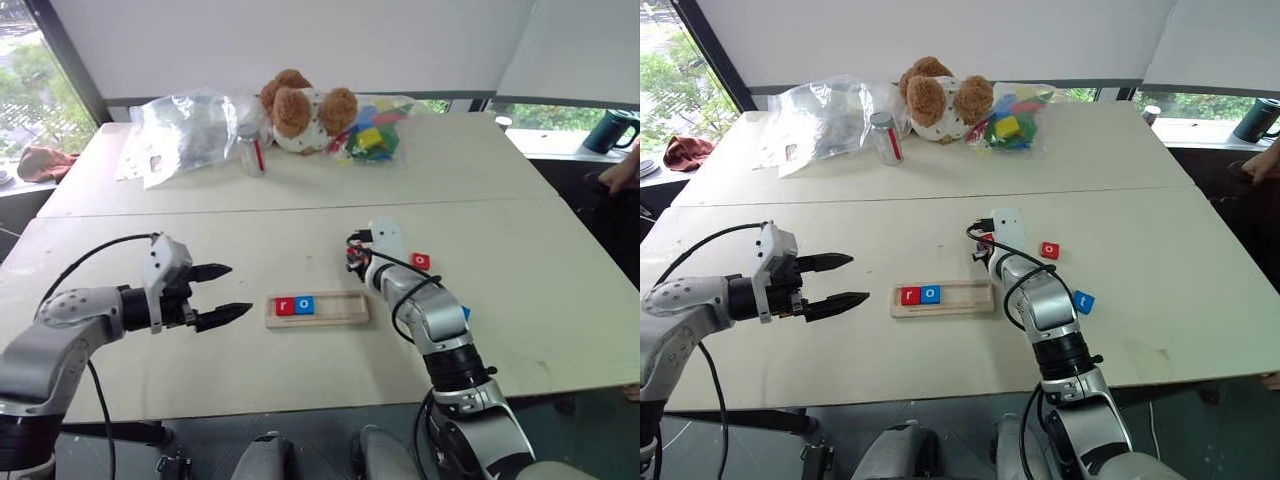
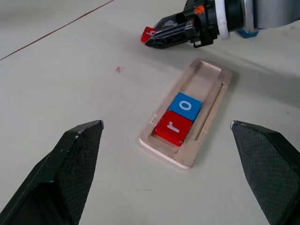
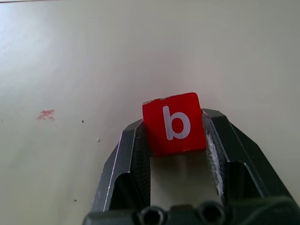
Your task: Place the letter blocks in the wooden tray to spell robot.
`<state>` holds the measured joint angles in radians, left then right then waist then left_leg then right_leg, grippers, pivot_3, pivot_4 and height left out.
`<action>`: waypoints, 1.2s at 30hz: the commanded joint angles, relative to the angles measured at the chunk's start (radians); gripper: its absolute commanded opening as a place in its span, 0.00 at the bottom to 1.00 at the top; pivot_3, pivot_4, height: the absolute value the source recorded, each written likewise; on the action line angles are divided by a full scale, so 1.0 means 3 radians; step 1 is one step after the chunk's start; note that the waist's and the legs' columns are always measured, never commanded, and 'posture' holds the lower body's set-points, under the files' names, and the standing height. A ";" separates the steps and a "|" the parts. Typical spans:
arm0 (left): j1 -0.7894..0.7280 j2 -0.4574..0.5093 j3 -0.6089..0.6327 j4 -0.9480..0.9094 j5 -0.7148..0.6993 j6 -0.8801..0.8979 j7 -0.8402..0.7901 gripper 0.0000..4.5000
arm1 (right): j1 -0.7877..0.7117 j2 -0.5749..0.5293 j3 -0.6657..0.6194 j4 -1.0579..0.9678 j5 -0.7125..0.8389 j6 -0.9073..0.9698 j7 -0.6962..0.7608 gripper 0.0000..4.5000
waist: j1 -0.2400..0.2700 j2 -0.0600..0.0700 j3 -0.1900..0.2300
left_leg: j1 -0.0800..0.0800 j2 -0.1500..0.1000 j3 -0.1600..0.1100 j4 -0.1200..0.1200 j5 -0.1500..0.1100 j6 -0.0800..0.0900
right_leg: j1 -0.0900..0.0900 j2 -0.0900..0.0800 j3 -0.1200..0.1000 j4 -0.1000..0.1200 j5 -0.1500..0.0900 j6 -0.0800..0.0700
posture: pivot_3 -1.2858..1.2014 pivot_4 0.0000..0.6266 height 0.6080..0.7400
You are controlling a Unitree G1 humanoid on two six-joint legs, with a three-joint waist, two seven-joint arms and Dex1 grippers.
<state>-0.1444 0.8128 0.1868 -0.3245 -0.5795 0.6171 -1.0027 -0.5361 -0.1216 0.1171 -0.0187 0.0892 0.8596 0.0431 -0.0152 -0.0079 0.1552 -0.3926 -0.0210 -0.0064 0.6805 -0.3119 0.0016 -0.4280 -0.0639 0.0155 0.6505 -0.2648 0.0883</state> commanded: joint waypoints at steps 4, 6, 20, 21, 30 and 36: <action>-0.0206 -0.0059 -0.0298 -0.0252 -0.0095 0.0002 -0.0113 1.00 | 0.0736 -0.0151 -0.0328 -0.2011 0.0006 0.1101 -0.0100 0.26 | 0.0010 -0.0001 -0.0001 | -0.0003 -0.0001 -0.0002 -0.0001 -0.0003 0.0003 | 0.0000 -0.0001 0.0000 -0.0004 0.0000 0.0000 | 0.52 0.24 1.00; -0.0239 -0.0068 -0.0392 -0.0240 -0.0050 -0.0044 -0.0133 1.00 | 0.0946 -0.0057 -0.0449 -0.2447 -0.0010 0.1479 -0.0168 0.26 | 0.0003 -0.0001 -0.0001 | -0.0003 -0.0001 -0.0002 -0.0003 -0.0003 0.0003 | 0.0000 -0.0001 0.0000 -0.0005 0.0000 0.0000 | 0.52 0.24 1.00; -0.0369 -0.0106 -0.0610 -0.0055 0.0040 -0.0123 -0.0185 1.00 | 0.1286 0.0282 -0.0504 -0.2366 -0.0024 0.1845 -0.0256 0.50 | -0.0008 0.0002 0.0001 | 0.0007 -0.0001 0.0001 -0.0001 -0.0001 0.0002 | 0.0004 0.0005 0.0001 0.0000 0.0000 0.0000 | 0.52 0.24 1.00; -0.0361 -0.0101 -0.0600 -0.0055 0.0044 -0.0124 -0.0175 1.00 | 0.1271 0.0256 -0.0482 -0.2347 -0.0026 0.1855 -0.0252 0.59 | -0.0008 0.0002 0.0001 | 0.0007 0.0000 0.0001 -0.0001 -0.0001 0.0002 | 0.0004 0.0005 0.0001 0.0000 0.0000 0.0000 | 0.52 0.24 1.00; -0.0434 -0.0057 -0.0583 0.0003 0.0078 -0.0149 -0.0224 1.00 | 0.1062 -0.0244 -0.0413 -0.2464 0.0007 0.1604 -0.0009 1.00 | 0.0006 0.0002 0.0001 | 0.0006 -0.0002 0.0001 0.0001 -0.0001 0.0002 | 0.0007 0.0004 0.0000 -0.0002 0.0000 0.0000 | 0.52 0.24 1.00; -0.0653 -0.0048 -0.0721 0.0232 0.0122 -0.0288 -0.0564 1.00 | 0.0854 -0.1401 -0.0444 -0.2052 0.0617 0.0288 0.1696 1.00 | -0.0005 0.0000 0.0003 | 0.0008 0.0003 0.0000 0.0001 -0.0001 0.0003 | 0.0010 0.0013 -0.0004 -0.0005 -0.0001 0.0000 | 0.52 0.24 1.00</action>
<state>-0.3271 0.7890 -0.0268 -0.2565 -0.5519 0.5575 -1.1436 -0.2845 -0.4995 0.0059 -0.6770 0.2381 1.0519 0.4295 -0.0167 -0.0077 0.1560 -0.3903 -0.0201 -0.0068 0.6806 -0.3125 0.0029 -0.4246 -0.0583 0.0139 0.6483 -0.2652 0.0888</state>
